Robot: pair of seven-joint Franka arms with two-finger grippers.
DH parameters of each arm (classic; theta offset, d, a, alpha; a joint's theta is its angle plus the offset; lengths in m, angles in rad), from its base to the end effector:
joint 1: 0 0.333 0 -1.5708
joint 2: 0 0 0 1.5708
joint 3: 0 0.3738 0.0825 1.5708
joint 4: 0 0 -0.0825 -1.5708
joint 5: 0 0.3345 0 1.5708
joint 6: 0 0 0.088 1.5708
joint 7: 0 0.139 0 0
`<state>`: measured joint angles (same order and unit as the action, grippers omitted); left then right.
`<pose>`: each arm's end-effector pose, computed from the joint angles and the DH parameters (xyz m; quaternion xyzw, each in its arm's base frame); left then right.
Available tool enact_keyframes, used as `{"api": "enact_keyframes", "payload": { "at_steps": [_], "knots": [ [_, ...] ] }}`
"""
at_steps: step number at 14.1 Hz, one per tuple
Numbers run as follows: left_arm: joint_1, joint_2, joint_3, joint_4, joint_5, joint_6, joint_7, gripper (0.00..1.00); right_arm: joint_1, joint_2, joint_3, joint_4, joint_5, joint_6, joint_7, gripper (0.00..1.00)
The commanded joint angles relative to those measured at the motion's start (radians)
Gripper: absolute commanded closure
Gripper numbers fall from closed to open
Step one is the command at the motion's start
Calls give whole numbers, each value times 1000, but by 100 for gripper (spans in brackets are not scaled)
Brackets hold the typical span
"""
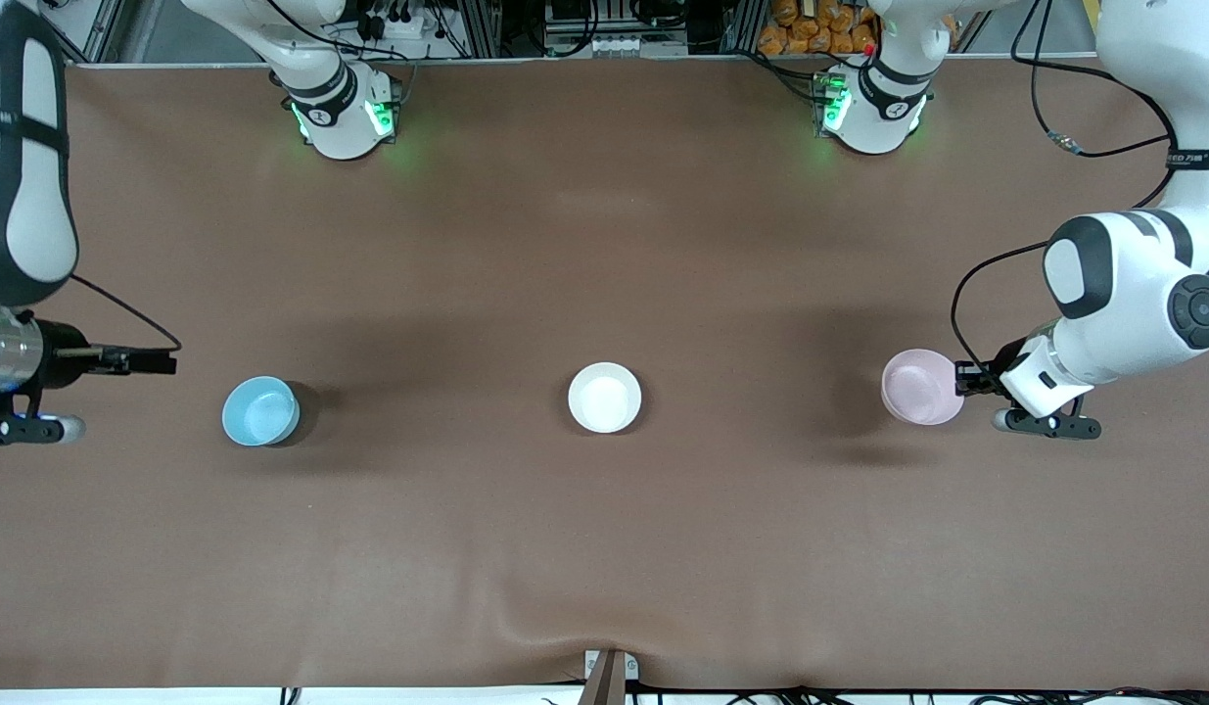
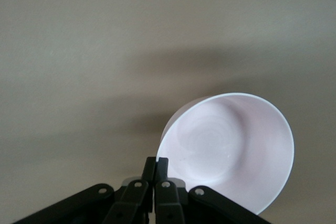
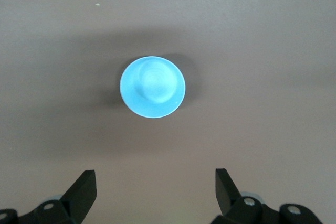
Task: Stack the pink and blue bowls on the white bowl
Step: 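Grasp the pink bowl with the left gripper while the right gripper reaches the blue bowl, then carry the pink bowl over the white bowl while the right gripper grasps the blue bowl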
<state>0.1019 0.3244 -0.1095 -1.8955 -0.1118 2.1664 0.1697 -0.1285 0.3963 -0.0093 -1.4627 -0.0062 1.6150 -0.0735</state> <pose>0.5943 -0.0067 0.3827 0.9962 -0.0535 -0.0210 0.0648 0.6105 -0.0846 0.4739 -0.9921 0.0313 0.1215 0.0080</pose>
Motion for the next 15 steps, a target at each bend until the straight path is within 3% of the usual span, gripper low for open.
{"api": "enact_keyframes", "payload": {
  "at_steps": [1, 3, 9, 13, 15],
  "knots": [
    [-5, 10, -77, 73, -17, -49, -105, 100, -25, 53, 15, 35, -18, 17, -14, 0],
    [-39, 18, -140, 119, -17, -51, -252, 100, -33, 76, 15, 33, -21, 49, -12, 0],
    [-270, 160, -148, 294, -16, -51, -623, 100, -68, 171, 14, -42, -21, 137, -124, 0],
    [-361, 240, -148, 355, -16, -48, -789, 100, -80, 170, 14, -200, -20, 386, -124, 0],
    [-422, 309, -147, 430, -13, -42, -855, 100, -88, 162, 15, -267, -18, 468, -124, 0]
  ]
}}
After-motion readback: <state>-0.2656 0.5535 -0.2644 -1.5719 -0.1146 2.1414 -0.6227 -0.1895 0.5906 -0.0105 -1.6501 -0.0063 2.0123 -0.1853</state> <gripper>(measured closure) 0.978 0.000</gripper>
